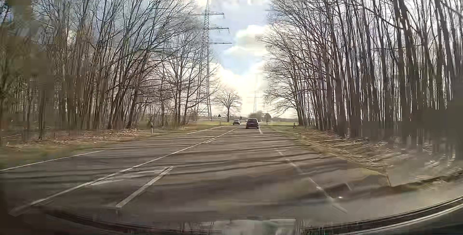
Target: Follow the waypoints while adhering to traffic rules and regulations
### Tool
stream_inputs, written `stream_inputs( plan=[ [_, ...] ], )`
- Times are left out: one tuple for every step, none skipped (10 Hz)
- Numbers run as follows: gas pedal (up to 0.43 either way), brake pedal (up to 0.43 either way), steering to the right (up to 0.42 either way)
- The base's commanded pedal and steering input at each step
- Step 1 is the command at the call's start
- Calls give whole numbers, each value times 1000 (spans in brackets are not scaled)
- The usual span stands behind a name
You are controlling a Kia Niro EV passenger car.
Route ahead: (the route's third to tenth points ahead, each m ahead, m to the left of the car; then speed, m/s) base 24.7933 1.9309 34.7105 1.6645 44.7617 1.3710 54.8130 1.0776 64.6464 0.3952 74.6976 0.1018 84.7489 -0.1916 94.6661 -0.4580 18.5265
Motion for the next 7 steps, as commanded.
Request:
stream_inputs(
  plan=[
    [228,0,3],
    [220,0,3],
    [220,0,3],
    [209,0,3],
    [197,0,4],
    [189,0,5],
    [189,0,5]
  ],
)
